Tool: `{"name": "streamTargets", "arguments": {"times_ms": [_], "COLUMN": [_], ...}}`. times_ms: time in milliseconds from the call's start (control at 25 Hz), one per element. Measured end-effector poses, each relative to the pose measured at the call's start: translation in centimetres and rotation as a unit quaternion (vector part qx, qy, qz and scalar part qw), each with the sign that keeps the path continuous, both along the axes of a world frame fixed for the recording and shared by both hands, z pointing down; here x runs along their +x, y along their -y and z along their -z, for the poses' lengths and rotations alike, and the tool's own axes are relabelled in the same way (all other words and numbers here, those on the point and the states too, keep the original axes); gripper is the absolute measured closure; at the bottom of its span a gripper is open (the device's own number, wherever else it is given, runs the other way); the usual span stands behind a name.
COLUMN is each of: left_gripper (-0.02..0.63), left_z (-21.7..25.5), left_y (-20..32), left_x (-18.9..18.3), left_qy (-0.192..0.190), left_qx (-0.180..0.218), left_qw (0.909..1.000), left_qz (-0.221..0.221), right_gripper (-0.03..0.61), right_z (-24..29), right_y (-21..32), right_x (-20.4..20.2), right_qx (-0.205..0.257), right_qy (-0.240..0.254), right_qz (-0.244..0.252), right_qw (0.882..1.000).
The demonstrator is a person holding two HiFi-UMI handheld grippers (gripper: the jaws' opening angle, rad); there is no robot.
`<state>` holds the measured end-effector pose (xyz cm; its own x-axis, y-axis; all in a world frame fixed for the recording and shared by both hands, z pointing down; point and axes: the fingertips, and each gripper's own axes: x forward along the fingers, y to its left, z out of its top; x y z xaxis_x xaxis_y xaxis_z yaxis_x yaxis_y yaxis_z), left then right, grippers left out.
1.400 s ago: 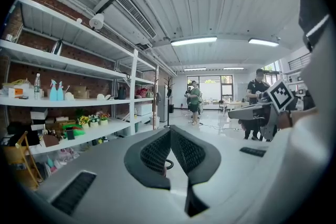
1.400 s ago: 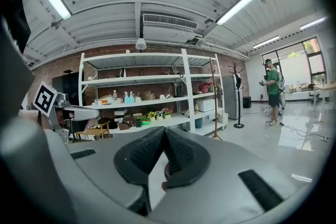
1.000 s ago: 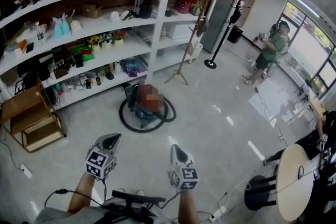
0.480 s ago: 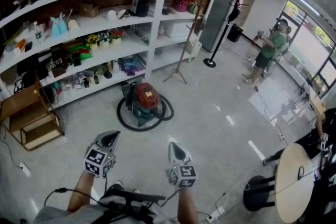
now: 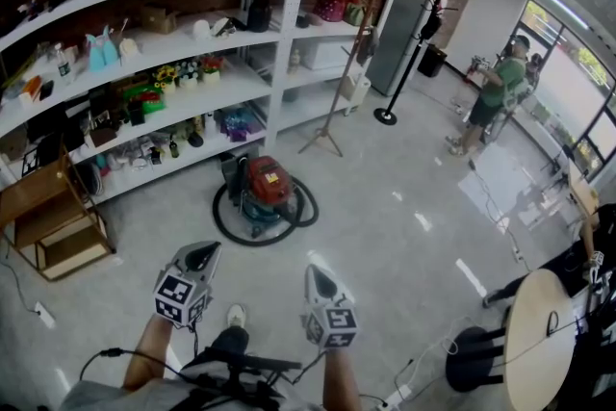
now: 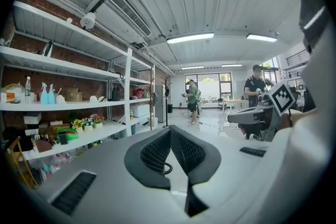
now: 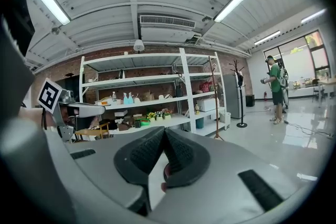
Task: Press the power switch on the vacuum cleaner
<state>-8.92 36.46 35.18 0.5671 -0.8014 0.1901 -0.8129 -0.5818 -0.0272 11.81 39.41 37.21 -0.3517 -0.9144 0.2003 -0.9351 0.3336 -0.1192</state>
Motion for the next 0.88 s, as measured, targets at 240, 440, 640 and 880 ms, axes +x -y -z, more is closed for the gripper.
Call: {"name": "streamTargets", "arguments": {"times_ms": [240,440,640,880], "left_gripper": [0.607,0.607,0.607,0.607], "left_z": [-0.1,0.3,0.3,0.2], "left_y": [4.3,8.5,11.9,15.6], "left_x": [-0.6,-0.9,-1.6,-2.4], "left_qy": [0.002,-0.002,0.001,-0.003], "left_qx": [0.0,-0.002,-0.005,-0.009], "left_qw": [1.0,1.0,1.0,0.9999], "left_qz": [0.003,0.002,-0.001,-0.004], "right_gripper": [0.566,0.566,0.566,0.566], "right_z": [0.1,0.5,1.0,0.6], "right_y": [4.1,8.1,11.5,14.7], "right_x": [-0.7,-1.2,-2.0,-2.8], "right_qx": [-0.006,-0.009,-0.012,-0.026], "right_qy": [0.005,0.004,0.001,-0.004], "right_qz": [0.002,0.004,0.002,-0.003], "right_qw": [1.0,1.0,1.0,1.0]}}
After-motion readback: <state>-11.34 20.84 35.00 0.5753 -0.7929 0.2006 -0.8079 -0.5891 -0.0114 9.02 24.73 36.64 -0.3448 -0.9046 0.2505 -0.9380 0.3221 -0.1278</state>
